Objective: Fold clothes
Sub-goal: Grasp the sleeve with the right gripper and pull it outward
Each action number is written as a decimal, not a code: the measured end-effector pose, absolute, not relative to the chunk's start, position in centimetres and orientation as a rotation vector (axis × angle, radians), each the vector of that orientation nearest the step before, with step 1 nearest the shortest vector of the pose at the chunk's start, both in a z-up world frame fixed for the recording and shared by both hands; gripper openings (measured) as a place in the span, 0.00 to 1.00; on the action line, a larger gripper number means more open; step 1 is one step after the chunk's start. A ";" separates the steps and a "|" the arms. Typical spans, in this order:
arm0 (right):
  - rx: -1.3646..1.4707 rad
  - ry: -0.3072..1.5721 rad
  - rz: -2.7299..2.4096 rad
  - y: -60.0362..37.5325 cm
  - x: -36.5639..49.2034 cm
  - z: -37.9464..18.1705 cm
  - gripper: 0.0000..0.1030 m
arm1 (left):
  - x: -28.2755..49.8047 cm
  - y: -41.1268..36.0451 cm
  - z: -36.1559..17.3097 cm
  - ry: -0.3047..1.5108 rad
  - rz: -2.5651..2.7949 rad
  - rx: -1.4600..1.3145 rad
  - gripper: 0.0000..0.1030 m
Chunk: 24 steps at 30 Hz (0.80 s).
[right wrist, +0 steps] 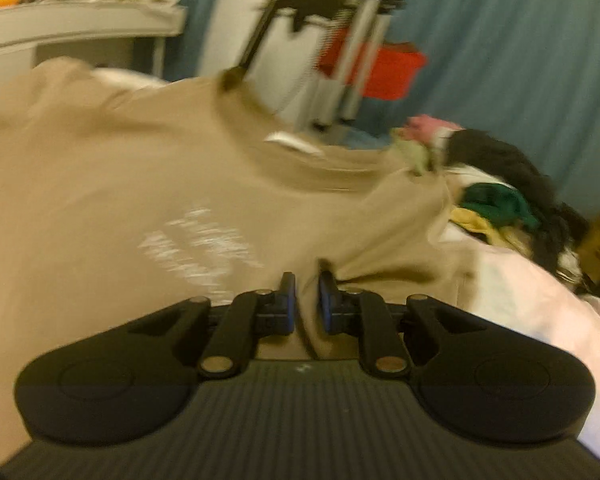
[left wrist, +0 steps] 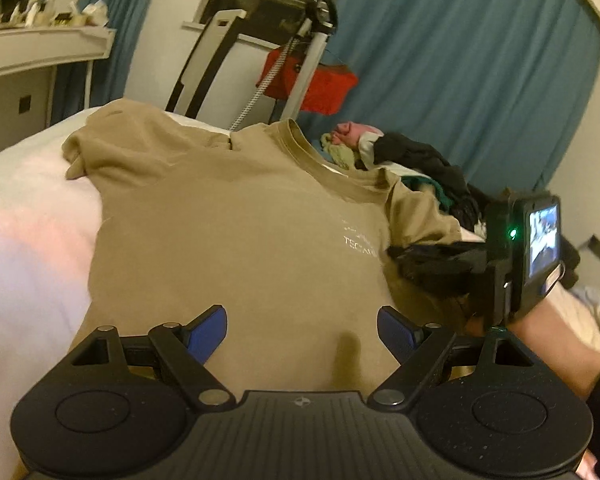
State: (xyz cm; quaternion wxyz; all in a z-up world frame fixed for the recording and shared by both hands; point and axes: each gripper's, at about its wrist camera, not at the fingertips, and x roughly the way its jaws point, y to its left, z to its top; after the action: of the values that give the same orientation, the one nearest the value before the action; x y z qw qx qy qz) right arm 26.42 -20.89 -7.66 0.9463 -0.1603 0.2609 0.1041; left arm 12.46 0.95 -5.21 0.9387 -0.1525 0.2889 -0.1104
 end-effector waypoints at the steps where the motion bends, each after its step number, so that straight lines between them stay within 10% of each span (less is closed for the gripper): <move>1: -0.318 0.534 0.234 -20.6 26.2 -7.6 0.18 | 12.4 1.1 -5.1 0.588 -0.223 -0.320 0.82; 8: -0.106 0.434 0.427 -23.3 21.7 -4.4 0.69 | 11.5 1.0 -4.4 0.574 -0.235 -0.322 0.82; 24: 0.554 0.549 0.061 -35.7 28.8 -8.9 0.66 | 11.9 0.1 -5.5 0.608 -0.243 -0.314 0.82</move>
State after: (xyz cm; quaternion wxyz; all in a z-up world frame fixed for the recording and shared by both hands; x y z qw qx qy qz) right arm 28.76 -35.68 -8.89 0.9244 0.2700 0.2677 0.0297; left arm 11.92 0.11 -5.51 0.9348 -0.1535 0.2974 -0.1187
